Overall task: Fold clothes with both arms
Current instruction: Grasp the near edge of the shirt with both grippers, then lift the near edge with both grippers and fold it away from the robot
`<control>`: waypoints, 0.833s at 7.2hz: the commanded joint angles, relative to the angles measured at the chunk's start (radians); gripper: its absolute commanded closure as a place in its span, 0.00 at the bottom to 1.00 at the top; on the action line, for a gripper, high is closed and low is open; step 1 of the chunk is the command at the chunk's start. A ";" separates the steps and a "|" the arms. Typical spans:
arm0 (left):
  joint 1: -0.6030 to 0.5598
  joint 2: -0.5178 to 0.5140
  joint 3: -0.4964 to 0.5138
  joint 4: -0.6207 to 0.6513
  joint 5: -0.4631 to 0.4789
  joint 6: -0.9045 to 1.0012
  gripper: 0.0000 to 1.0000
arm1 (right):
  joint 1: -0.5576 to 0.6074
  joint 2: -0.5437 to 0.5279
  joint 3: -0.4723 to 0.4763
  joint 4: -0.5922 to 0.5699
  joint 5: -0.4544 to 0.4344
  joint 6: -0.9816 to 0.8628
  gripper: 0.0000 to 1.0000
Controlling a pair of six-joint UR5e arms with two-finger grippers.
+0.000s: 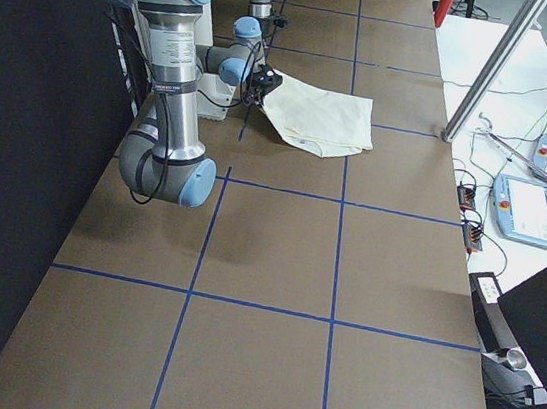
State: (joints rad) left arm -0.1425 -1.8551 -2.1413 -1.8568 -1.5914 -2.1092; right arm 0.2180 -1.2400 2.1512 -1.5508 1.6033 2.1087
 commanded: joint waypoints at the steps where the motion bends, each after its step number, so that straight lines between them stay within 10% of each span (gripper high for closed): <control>1: -0.029 -0.033 -0.058 0.106 -0.001 -0.023 1.00 | 0.018 0.004 0.010 0.000 0.006 -0.012 1.00; 6: -0.278 -0.176 0.105 0.156 -0.001 0.222 1.00 | 0.286 0.110 -0.144 0.000 0.157 -0.116 1.00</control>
State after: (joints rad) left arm -0.3815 -1.9844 -2.1090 -1.7021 -1.5935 -1.9229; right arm 0.4185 -1.1824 2.0901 -1.5515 1.6840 2.0253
